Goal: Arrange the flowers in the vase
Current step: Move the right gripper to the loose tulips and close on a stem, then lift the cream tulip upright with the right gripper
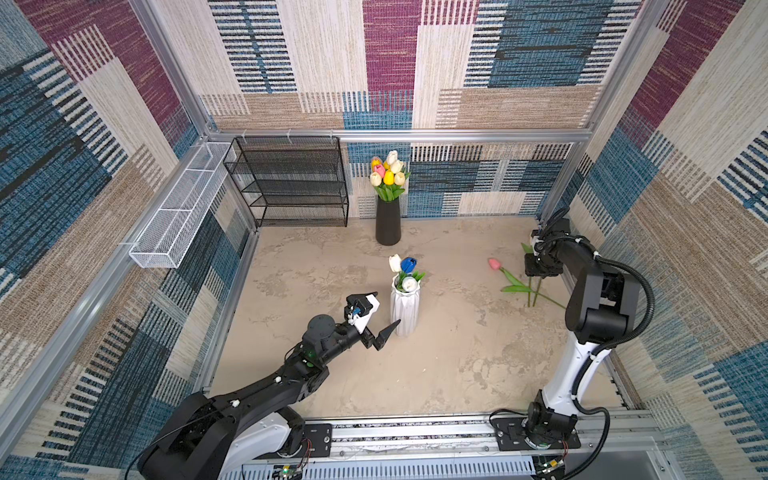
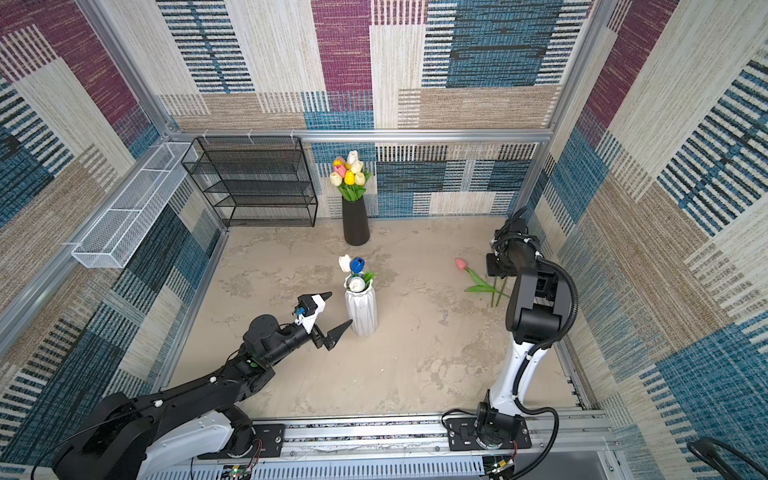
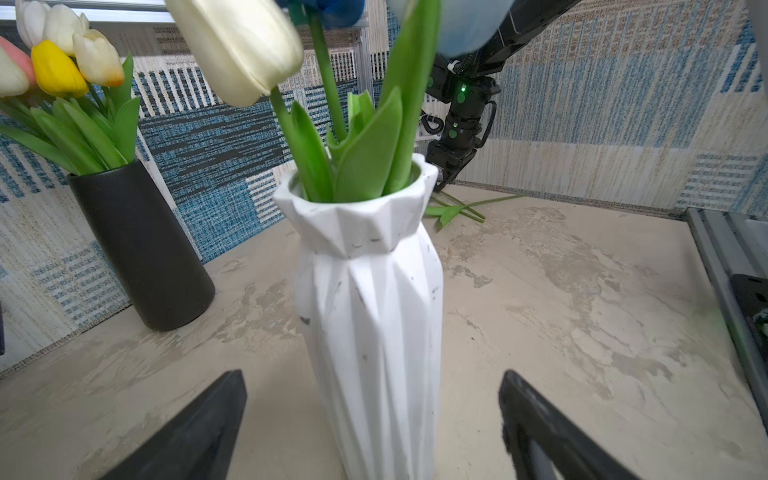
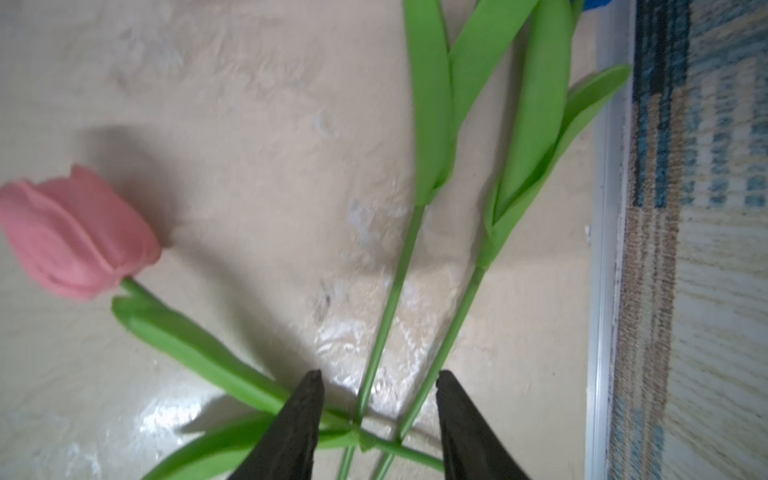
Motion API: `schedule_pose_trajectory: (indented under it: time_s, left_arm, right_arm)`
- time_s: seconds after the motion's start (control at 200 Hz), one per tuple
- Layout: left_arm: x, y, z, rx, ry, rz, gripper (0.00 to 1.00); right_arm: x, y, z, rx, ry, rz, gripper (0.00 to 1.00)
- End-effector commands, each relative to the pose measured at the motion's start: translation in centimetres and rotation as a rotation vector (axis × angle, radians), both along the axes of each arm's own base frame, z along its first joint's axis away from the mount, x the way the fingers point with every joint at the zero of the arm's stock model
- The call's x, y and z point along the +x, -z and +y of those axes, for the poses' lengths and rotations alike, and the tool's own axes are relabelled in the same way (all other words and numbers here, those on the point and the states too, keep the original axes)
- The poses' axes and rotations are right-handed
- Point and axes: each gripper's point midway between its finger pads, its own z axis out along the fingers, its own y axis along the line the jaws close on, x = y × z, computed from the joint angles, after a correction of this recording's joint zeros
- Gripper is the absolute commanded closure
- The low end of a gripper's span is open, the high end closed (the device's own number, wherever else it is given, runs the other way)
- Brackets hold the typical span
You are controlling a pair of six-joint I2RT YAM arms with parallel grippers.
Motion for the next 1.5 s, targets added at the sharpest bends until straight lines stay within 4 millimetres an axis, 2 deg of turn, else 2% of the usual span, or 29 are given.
schedule_pose_trajectory:
  time_s: [0.0,0.195,0.396,0.496,0.511,0.576,0.706,0.891,0.947,1.082,1.242,1.357,1.427,1.497]
  left_arm:
    - [-0.1,-1.3,0.1,0.003,-0.002,-0.068,0.02]
    - [-0.3,-1.8,0.6,0.013,-0.019,-0.079,0.02]
    - [-0.2,-2.1,0.4,0.004,-0.013,-0.084,0.02]
    - [-0.2,-2.5,0.1,-0.004,0.001,-0.087,0.02]
    - [-0.2,-2.4,0.1,-0.004,0.002,-0.086,0.02]
    - [-0.2,-2.6,-0.1,-0.010,0.009,-0.087,0.02]
    - [-0.1,-2.6,-0.2,-0.017,0.016,-0.084,0.02]
    - [-0.2,-2.4,-0.4,-0.016,0.024,-0.075,0.02]
    - [-0.2,-2.4,-0.4,-0.018,0.024,-0.075,0.02]
    - [-0.2,-2.5,-0.3,-0.020,0.024,-0.075,0.02]
    - [-0.2,-2.4,-0.2,-0.011,0.017,-0.074,0.02]
    - [-0.1,-2.5,-0.1,-0.009,0.012,-0.079,0.02]
    - [-0.1,-2.7,-0.2,-0.014,0.015,-0.082,0.02]
    - [-0.2,-2.9,-0.3,-0.015,0.021,-0.082,0.02]
  right_arm:
    - [1.5,0.5,-2.0,-0.040,0.150,-0.027,0.56]
    - [2.4,2.3,-1.8,0.005,0.204,-0.032,0.58]
    - [2.9,4.1,0.2,0.089,0.169,-0.043,0.81]
    - [3.3,4.2,2.2,0.130,0.130,-0.059,0.89]
    - [2.7,4.9,2.6,0.141,0.129,-0.043,0.90]
    - [2.7,4.9,4.4,0.180,0.117,-0.058,0.94]
    - [2.8,4.3,9.3,0.296,0.084,-0.093,0.99]
    - [2.9,2.1,15.7,0.431,0.031,-0.155,1.00]
    - [2.9,1.7,16.8,0.424,0.019,-0.166,1.00]
    - [3.2,0.4,16.3,0.357,0.038,-0.217,1.00]
    - [2.9,-2.5,14.7,0.250,0.055,-0.281,1.00]
    - [2.7,-4.1,14.4,0.225,0.040,-0.327,1.00]
    - [2.7,-6.2,14.8,0.231,0.013,-0.396,1.00]
    - [2.6,-9.2,15.2,0.234,-0.014,-0.480,1.00]
